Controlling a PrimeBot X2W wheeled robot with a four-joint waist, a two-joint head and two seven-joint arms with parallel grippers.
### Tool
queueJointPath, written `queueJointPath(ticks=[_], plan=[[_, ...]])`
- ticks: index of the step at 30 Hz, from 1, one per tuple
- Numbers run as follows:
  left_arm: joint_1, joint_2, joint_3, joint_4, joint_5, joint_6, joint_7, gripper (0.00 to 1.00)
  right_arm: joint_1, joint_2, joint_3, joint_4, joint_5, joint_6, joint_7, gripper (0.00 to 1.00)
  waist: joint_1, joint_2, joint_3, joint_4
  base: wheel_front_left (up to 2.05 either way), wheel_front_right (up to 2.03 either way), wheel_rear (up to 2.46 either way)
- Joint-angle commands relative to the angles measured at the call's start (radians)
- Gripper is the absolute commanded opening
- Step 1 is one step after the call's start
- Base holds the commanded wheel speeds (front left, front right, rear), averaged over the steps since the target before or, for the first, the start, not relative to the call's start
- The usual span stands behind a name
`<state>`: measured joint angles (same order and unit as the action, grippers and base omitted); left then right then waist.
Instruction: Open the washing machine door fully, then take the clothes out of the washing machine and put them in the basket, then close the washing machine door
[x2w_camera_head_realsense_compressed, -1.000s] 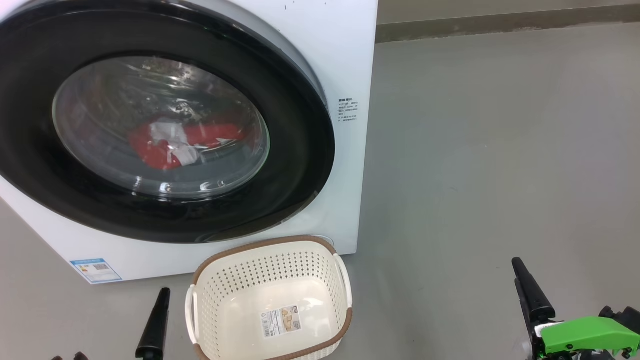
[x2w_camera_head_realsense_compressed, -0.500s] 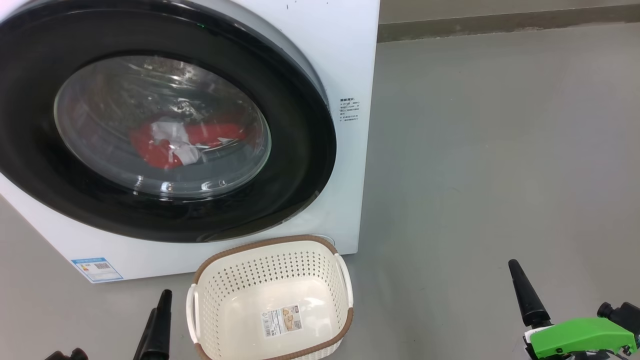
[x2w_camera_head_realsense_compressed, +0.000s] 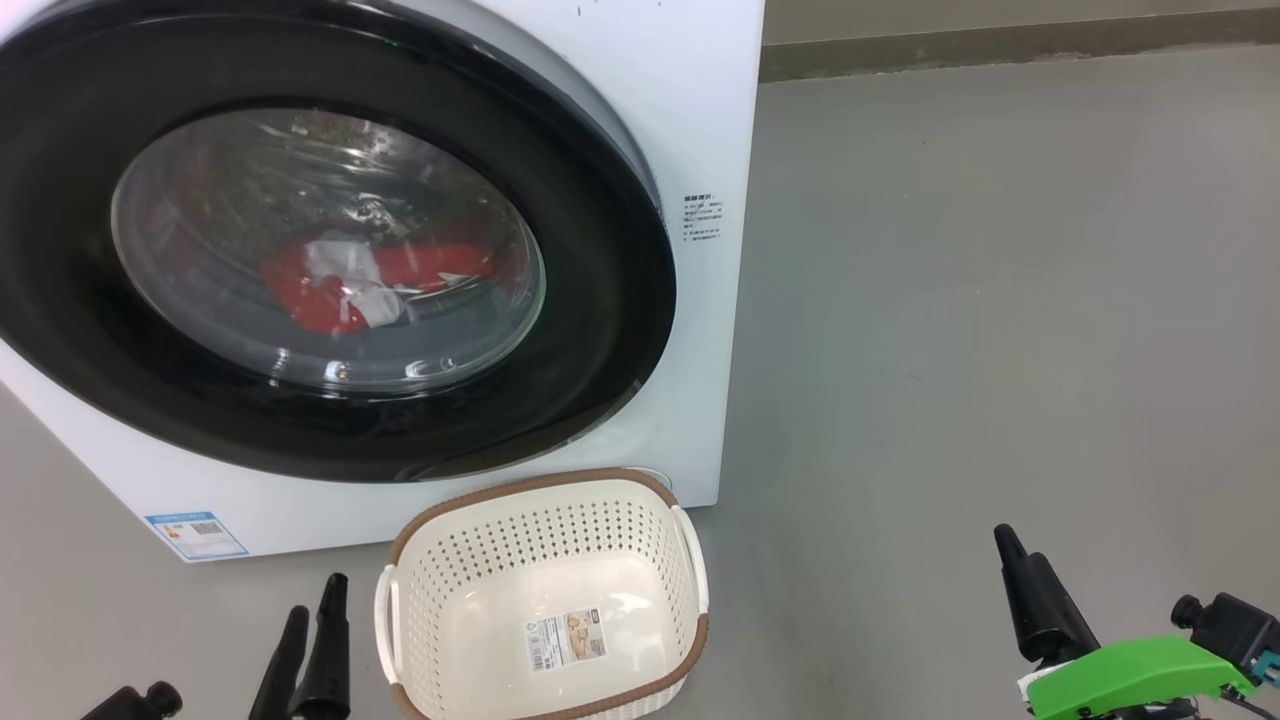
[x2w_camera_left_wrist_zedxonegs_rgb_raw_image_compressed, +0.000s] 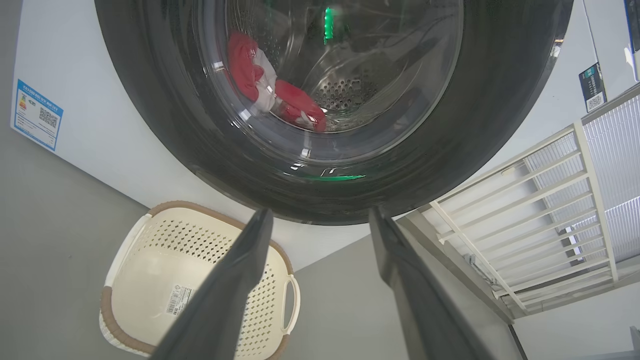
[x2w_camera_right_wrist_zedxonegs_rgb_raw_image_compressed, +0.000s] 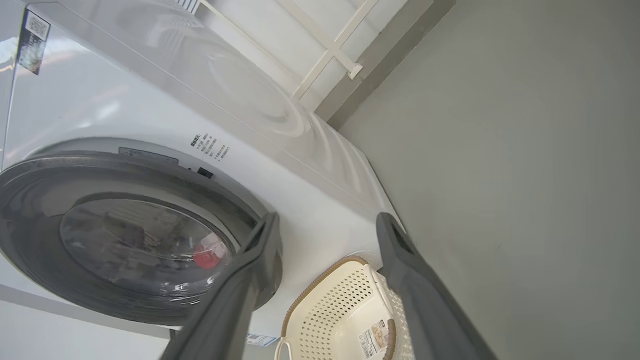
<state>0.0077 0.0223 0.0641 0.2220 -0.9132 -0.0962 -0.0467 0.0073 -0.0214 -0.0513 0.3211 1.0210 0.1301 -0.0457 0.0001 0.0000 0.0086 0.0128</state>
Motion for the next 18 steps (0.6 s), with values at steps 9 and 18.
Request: queueJointPath(ticks=[9,18], plan=[[0.005,0.018,0.012,-0.048,0.137,0.009,-0.036,1.00,-0.009,-0.016,0.034,-0.030,-0.139,0.000,-0.039,1.00,-0.0001,0.0000,0.001,0.004,0.00,0.00,0.00],[0.013,0.020,0.015,-0.057,0.247,0.014,-0.063,1.00,-0.007,-0.018,0.052,-0.033,-0.236,0.000,-0.066,1.00,-0.0001,0.0000,0.000,0.005,0.00,0.00,0.00]])
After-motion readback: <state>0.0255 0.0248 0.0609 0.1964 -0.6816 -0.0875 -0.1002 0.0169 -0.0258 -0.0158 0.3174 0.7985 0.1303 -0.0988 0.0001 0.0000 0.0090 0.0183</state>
